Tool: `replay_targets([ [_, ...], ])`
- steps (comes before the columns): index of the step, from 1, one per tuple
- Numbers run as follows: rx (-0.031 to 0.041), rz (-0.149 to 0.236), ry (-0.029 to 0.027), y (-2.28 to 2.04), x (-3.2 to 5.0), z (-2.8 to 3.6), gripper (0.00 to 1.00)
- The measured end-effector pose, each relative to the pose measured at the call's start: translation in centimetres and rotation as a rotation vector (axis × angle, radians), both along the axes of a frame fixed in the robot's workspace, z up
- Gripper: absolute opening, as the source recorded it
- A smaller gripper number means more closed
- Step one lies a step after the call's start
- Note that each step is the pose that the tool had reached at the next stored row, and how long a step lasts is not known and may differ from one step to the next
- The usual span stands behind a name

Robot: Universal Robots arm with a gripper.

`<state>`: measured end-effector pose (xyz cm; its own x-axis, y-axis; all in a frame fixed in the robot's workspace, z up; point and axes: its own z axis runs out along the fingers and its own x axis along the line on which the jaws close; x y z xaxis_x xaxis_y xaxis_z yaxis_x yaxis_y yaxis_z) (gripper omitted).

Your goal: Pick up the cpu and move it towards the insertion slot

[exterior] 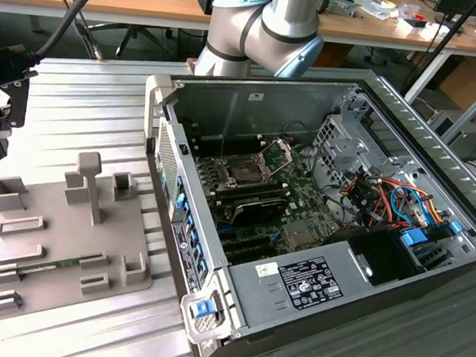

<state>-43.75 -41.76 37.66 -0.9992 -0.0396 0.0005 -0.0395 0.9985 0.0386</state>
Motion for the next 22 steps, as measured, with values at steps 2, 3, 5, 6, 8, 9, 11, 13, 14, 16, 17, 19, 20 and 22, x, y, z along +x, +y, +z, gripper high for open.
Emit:
replay_targets([
  [2,0.0000,0.000,0.0000,0.00,0.00,0.15,0.55],
  [3,0.0000,0.000,0.0000,0.00,0.00,0.22,0.55],
  [5,0.0001,0.000,0.0000,0.00,0.00,0.44,0.55],
  [6,0.0000,0.000,-0.0001,0.00,0.00,0.51,0.55],
  [8,-0.0001,0.000,0.0000,0.00,0.00,0.68,0.55],
  [9,0.0001,0.000,0.0000,0.00,0.00,0.77,0.55],
  [11,0.0000,0.000,0.0000,0.00,0.00,1.06,0.55],
  [13,0.0000,0.000,0.0000,0.00,0.00,1.25,0.55],
  [14,0.0000,0.000,-0.0001,0.00,0.00,1.34,0.55],
  [16,0.0000,0.000,0.0000,0.00,0.00,1.59,0.55],
  [17,0.0000,0.000,0.0000,0.00,0.00,1.72,0.55],
  [19,0.0000,0.000,0.0000,0.00,0.00,1.89,0.55],
  [20,0.0000,0.000,0.0000,0.00,0.00,1.95,0.55],
  [22,0.0000,0.000,0.0000,0.00,0.00,2.08,0.55],
])
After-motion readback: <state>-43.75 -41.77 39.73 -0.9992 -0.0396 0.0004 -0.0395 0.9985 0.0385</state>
